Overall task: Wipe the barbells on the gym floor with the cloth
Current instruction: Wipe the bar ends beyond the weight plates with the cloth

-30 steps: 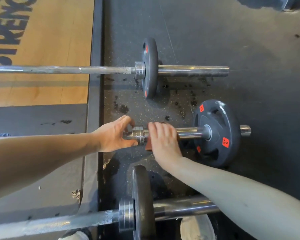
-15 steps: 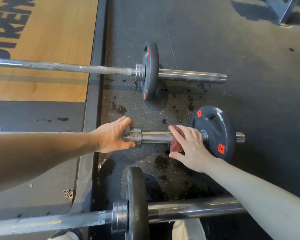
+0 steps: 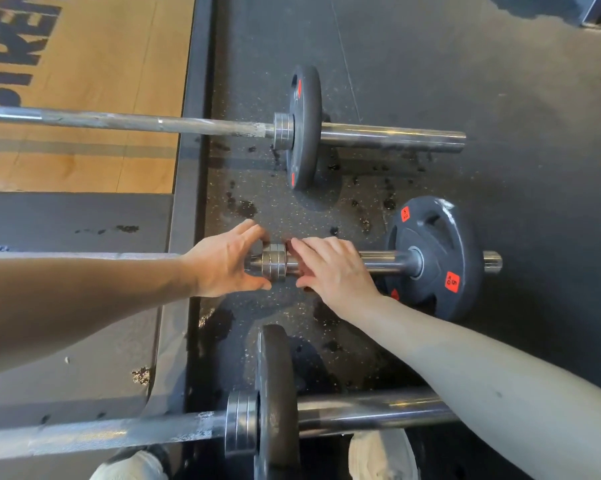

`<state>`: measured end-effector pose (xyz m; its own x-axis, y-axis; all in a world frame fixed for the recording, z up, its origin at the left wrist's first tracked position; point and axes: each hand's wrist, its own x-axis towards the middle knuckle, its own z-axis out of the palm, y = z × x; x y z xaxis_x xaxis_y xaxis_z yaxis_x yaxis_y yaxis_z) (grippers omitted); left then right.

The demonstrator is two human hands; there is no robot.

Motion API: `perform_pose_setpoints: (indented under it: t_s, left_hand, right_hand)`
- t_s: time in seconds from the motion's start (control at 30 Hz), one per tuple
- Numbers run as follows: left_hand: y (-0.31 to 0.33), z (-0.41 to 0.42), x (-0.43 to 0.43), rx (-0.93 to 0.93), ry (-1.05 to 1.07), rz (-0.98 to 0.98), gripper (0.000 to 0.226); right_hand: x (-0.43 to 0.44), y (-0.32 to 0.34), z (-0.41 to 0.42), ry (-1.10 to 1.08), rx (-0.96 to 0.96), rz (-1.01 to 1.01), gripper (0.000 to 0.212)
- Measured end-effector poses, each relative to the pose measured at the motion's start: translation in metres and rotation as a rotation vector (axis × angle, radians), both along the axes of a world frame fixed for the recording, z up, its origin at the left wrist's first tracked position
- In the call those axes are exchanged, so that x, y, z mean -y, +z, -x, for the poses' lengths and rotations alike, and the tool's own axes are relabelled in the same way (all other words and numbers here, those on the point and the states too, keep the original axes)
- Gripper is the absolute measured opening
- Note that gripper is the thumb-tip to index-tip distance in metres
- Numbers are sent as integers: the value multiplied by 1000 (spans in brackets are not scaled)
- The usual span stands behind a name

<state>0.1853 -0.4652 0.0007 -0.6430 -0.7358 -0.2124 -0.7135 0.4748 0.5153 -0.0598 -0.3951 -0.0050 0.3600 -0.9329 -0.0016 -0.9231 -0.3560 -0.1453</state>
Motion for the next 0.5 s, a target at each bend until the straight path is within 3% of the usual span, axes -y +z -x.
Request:
perform_pose_setpoints:
  t_s: [0.2, 0.33, 0.5]
  left_hand:
    - [-4, 1, -2, 23, -27, 54, 73]
    - [-5, 3, -3, 55, -48, 89, 78]
    - [-12, 5, 4, 100, -183, 341, 97]
  right_hand:
    - [-4, 7, 51, -64, -130, -77, 79]
    - [3, 2, 57, -20, -105, -37, 76]
    - [18, 3, 64, -29, -51, -123, 72]
